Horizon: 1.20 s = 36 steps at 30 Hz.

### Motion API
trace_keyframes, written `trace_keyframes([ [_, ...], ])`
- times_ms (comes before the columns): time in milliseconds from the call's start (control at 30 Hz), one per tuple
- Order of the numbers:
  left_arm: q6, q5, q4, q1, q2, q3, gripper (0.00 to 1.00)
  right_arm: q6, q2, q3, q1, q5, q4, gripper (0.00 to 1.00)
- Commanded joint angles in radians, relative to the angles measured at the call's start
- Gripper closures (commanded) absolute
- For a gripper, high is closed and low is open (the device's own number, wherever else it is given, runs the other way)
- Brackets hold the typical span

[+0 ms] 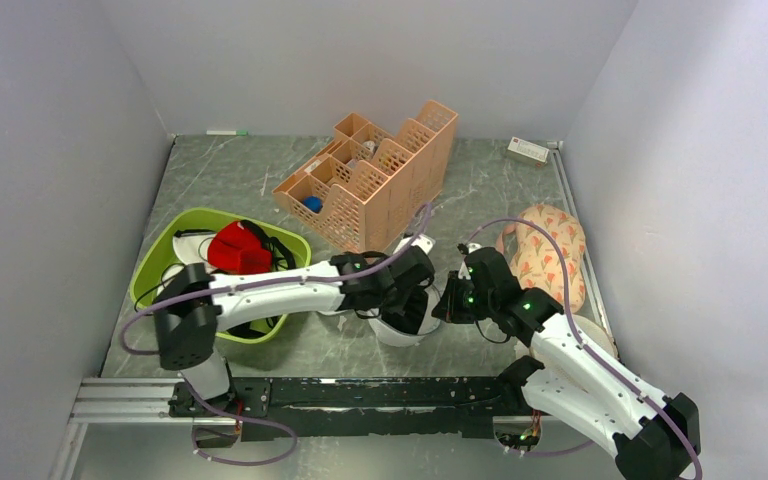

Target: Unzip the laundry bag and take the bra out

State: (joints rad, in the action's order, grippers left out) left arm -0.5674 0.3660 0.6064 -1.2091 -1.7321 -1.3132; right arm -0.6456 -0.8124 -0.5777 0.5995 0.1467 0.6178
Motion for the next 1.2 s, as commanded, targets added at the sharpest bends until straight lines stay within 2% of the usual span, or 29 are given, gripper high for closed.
trace_keyframes([
  [0,0.011,-0.074,-0.079,-0.006,0.108,0.017,0.93,0.013,0.002,0.005,0.003,0.001,-0.004,1.0],
  [467,0.037,-0.21,-0.22,-0.006,0.315,0.143,0.93,0.006,0.0,-0.009,0.003,-0.019,-0.003,1.0],
  [633,0.027,-0.195,-0.36,-0.005,0.449,0.229,0.93,0.001,0.009,-0.004,0.003,-0.023,0.0,1.0],
  [800,0.016,-0.147,-0.431,-0.004,0.572,0.283,0.93,0.0,0.013,0.0,0.003,-0.025,-0.001,1.0],
  [900,-0.001,-0.102,-0.426,-0.004,0.617,0.294,0.93,-0.002,0.011,0.003,0.002,-0.023,-0.005,1.0],
  [1033,-0.051,-0.03,-0.343,0.014,0.628,0.274,0.93,-0.003,0.009,0.005,0.002,-0.017,-0.012,1.0],
  [1167,-0.095,-0.035,-0.304,0.051,0.637,0.278,0.93,-0.003,0.009,0.003,0.003,-0.017,-0.013,1.0],
])
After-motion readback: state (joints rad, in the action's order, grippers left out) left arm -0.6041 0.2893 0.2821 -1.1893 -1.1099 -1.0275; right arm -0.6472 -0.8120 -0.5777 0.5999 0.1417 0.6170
